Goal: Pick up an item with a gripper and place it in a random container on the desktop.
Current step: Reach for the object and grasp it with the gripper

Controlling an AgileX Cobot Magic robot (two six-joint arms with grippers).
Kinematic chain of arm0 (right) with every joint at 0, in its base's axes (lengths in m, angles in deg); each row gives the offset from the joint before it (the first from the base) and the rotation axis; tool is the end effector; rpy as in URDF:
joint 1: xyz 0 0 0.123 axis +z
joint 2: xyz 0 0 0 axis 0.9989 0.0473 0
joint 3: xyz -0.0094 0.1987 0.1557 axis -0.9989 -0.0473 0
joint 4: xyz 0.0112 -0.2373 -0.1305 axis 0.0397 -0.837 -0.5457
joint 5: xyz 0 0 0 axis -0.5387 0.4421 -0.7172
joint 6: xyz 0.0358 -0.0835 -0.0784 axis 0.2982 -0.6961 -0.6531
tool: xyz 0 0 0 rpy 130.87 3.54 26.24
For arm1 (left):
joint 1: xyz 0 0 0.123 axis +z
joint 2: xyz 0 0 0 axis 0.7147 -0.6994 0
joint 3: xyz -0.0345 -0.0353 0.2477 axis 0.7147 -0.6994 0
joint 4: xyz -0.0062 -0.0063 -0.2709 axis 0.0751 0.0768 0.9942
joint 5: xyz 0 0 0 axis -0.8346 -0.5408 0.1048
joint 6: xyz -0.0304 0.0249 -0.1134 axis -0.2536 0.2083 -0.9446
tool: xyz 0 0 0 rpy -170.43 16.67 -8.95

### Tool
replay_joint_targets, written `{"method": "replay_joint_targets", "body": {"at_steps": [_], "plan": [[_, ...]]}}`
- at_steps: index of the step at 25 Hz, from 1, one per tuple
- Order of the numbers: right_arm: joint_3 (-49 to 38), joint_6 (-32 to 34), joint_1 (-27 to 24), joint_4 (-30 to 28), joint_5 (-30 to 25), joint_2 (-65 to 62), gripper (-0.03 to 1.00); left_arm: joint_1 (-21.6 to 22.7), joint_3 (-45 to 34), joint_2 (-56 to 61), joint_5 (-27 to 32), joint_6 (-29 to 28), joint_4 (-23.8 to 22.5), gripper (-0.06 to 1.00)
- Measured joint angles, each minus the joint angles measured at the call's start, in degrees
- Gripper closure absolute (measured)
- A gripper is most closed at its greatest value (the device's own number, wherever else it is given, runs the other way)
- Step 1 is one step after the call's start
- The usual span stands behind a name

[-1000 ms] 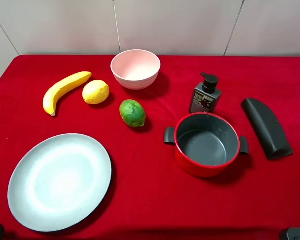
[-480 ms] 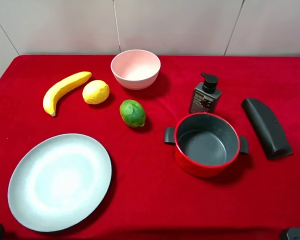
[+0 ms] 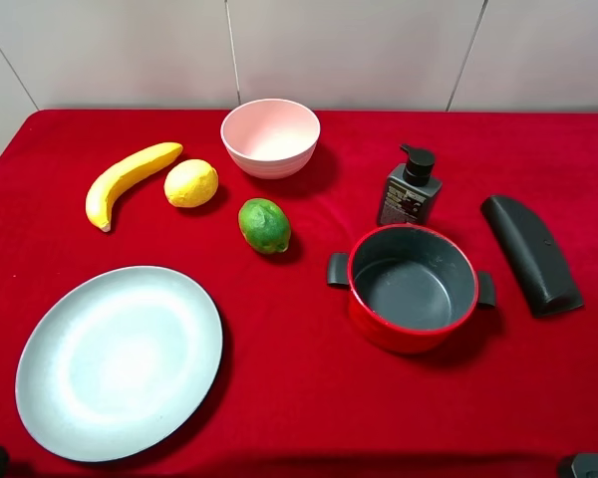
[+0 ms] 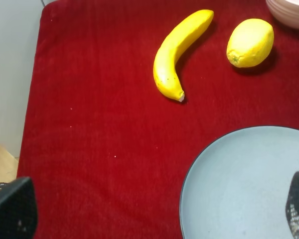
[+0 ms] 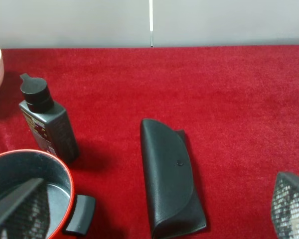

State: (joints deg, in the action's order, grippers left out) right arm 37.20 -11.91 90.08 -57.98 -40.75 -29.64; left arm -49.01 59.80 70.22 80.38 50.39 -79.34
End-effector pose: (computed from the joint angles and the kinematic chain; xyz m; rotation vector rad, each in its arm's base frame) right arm 0.0721 0.0050 0.2763 -0.0117 2.0079 0.0733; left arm 0.0703 -0.0006 0.2734 0.1072 2.0381 0.0334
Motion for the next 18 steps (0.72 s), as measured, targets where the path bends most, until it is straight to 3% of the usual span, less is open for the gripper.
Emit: {"method": "replay_joint_targets", "body": {"at_steps": [18], "plan": [[0.00, 0.00, 0.00, 0.00, 0.00, 0.00, 0.27, 0.00, 0.00, 0.00, 0.00, 0.00, 0.00, -0.04]]}}
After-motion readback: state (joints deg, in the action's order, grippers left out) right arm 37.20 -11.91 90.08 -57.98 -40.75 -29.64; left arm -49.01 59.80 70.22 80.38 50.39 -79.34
